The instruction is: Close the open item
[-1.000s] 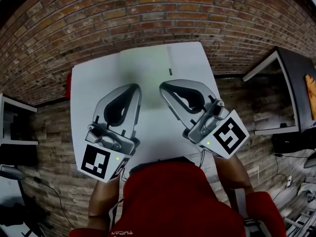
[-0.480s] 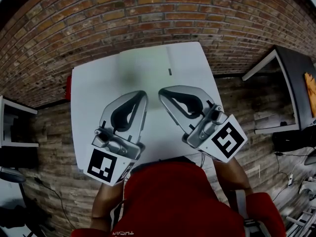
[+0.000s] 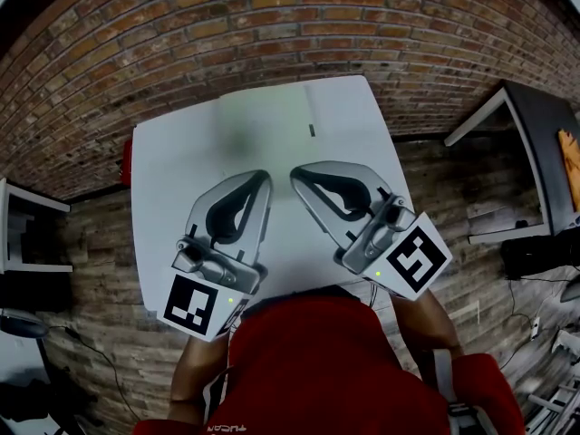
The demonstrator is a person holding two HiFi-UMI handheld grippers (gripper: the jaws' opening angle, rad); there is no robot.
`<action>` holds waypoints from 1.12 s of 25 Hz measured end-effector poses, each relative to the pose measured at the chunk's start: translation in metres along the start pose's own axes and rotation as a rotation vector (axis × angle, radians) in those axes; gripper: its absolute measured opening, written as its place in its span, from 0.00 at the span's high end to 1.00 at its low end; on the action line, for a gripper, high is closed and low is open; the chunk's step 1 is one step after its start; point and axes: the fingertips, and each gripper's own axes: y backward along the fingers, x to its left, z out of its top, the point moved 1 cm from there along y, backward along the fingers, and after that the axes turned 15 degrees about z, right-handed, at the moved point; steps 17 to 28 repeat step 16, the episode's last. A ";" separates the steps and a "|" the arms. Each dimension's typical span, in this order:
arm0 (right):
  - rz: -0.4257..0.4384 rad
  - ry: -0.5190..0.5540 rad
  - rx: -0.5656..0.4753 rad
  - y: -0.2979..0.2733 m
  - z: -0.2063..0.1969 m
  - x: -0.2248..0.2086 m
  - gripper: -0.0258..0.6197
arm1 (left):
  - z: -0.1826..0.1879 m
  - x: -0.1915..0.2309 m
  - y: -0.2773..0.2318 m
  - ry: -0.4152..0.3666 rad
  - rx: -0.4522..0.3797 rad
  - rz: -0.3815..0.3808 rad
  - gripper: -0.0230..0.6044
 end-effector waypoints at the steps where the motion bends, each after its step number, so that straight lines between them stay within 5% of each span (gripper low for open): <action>1: -0.002 0.001 -0.001 0.000 0.000 0.000 0.91 | 0.000 -0.001 0.000 -0.001 0.000 -0.002 0.94; 28: -0.008 -0.002 0.001 0.003 0.000 0.000 0.91 | 0.000 -0.002 -0.001 0.001 -0.003 -0.011 0.94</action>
